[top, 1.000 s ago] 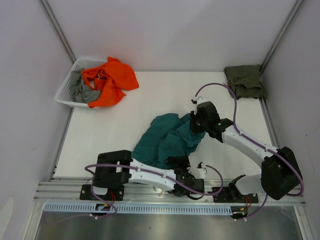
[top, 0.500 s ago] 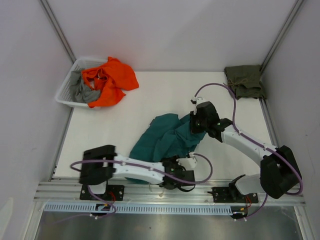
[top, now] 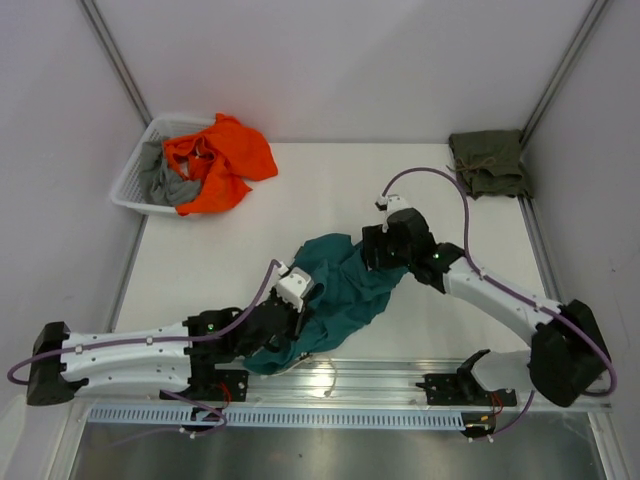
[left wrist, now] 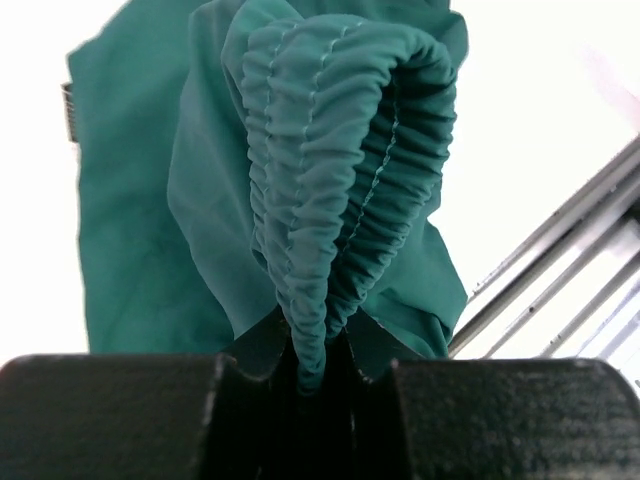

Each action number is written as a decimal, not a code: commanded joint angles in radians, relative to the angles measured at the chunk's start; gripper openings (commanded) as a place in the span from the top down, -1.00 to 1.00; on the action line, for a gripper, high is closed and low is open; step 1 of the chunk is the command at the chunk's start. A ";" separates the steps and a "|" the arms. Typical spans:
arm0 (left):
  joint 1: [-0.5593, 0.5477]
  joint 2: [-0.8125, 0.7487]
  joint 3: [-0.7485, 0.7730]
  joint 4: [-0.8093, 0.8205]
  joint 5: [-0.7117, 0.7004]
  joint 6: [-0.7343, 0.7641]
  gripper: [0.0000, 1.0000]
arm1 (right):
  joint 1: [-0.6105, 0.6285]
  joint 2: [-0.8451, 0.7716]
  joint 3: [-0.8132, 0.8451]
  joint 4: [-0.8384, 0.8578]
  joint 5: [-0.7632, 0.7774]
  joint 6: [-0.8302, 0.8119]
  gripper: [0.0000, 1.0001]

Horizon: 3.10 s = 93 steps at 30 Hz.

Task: Fold and stack the shorts
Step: Flatten the shorts out

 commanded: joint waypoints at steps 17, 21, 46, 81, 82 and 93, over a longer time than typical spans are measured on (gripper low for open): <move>0.025 -0.177 -0.089 0.123 0.384 0.017 0.70 | 0.239 -0.391 -0.307 0.603 -0.627 -0.354 -0.59; 0.025 -0.192 -0.092 0.110 0.444 0.021 0.70 | 0.282 -0.352 -0.284 0.582 -0.685 -0.404 -0.71; 0.025 -0.353 0.000 -0.067 0.360 0.073 -0.66 | 0.377 -0.316 -0.177 0.410 -0.618 -0.421 1.00; 0.021 -0.125 0.269 -0.310 0.001 0.080 0.99 | 0.354 -0.222 -0.096 0.300 -0.452 -0.342 -0.33; 0.021 -0.134 0.269 -0.329 -0.013 0.069 0.99 | 0.334 -0.234 -0.106 0.303 -0.431 -0.320 -0.55; 0.015 -0.283 0.292 -0.427 -0.157 0.006 0.99 | 0.355 -0.357 -0.131 0.117 -0.083 -0.228 -0.99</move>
